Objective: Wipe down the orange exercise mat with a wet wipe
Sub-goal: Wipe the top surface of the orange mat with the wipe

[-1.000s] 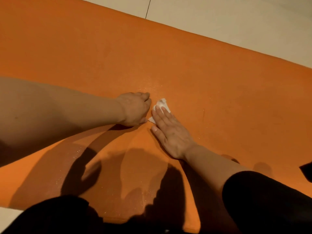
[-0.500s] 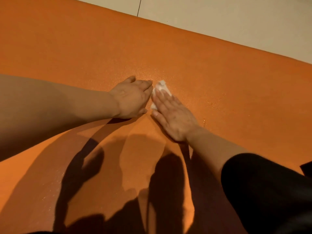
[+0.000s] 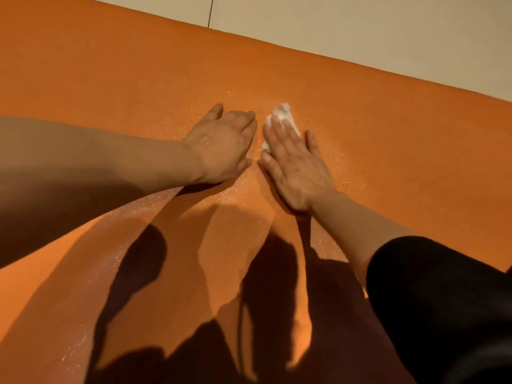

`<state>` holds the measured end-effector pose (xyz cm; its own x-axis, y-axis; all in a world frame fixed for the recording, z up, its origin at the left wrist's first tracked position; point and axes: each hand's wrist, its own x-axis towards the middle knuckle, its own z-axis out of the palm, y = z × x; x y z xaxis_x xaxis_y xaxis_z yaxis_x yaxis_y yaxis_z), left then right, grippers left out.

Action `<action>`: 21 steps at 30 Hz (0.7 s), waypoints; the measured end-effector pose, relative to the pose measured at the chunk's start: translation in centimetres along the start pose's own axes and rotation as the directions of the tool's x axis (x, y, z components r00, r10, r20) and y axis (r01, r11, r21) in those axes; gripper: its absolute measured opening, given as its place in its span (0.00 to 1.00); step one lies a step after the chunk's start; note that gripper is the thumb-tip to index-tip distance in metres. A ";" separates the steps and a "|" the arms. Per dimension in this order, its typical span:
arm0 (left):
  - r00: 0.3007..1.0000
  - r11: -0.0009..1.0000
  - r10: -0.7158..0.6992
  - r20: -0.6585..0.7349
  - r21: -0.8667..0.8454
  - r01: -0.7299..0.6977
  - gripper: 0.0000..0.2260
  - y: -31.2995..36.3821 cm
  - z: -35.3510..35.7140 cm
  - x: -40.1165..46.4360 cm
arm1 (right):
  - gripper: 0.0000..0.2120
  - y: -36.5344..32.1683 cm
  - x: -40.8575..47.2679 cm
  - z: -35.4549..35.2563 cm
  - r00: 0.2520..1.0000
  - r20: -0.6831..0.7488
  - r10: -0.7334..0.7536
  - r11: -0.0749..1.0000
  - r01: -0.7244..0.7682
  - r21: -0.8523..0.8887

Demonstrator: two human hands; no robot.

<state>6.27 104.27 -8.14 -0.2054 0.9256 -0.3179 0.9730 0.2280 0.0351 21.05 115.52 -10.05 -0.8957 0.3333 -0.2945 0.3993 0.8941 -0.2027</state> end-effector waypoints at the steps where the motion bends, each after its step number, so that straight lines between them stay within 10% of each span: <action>1: 1.000 1.000 0.008 0.005 0.018 -0.008 0.33 -0.1 -0.2 0.5 | 0.29 1.1 0.0 -0.3 0.997 -0.017 0.075 0.997 -0.075 0.002; 4: 1.000 1.000 0.000 0.018 0.021 0.000 0.33 -0.5 -0.7 1.8 | 0.32 1.6 0.0 -0.4 0.968 -0.047 0.246 0.969 -0.246 0.022; 10: 0.999 0.998 -0.032 -0.034 -0.049 0.030 0.31 -0.5 -0.8 3.5 | 0.35 1.5 2.6 -0.9 0.999 -0.015 -0.033 0.999 0.033 0.000; 17: 0.998 0.996 -0.057 -0.005 -0.067 0.057 0.34 -1.3 -1.3 4.1 | 0.32 3.8 4.6 -1.8 0.983 -0.049 0.175 0.984 -0.176 -0.029; 21: 0.997 0.991 -0.063 -0.042 -0.125 0.058 0.34 -1.9 -1.1 4.6 | 0.30 2.4 6.9 -2.6 0.998 -0.056 -0.022 1.000 0.023 0.015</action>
<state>3.36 108.45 -8.64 -0.2708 0.9211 -0.2798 0.9389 0.3169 0.1344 15.29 120.73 -10.18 -0.9138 0.3298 -0.2370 0.3817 0.8968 -0.2236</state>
